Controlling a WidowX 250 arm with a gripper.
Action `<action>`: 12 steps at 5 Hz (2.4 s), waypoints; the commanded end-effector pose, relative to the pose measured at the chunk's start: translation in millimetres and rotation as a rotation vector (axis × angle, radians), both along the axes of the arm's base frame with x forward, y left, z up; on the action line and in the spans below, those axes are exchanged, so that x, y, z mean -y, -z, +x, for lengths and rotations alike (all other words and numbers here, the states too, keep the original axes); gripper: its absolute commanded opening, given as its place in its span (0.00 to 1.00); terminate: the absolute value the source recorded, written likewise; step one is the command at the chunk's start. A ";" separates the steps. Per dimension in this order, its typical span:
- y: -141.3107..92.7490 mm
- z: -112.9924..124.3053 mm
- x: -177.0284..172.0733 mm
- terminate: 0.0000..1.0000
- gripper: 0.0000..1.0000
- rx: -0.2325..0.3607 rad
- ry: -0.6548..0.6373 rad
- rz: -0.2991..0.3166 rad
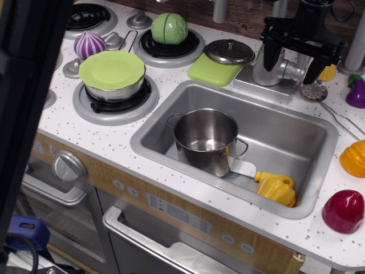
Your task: Turn lever vertical to front
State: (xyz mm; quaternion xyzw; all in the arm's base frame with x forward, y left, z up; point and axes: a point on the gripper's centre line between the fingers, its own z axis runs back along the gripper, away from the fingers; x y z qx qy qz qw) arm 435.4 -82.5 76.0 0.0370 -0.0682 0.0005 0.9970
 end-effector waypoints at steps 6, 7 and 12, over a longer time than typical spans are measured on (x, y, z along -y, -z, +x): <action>-44.6 35.8 12.2 0.00 1.00 0.322 0.039 0.084; -49.1 43.9 9.3 0.00 1.00 0.349 0.055 0.085; -48.3 67.2 5.9 0.00 0.00 0.374 0.068 0.075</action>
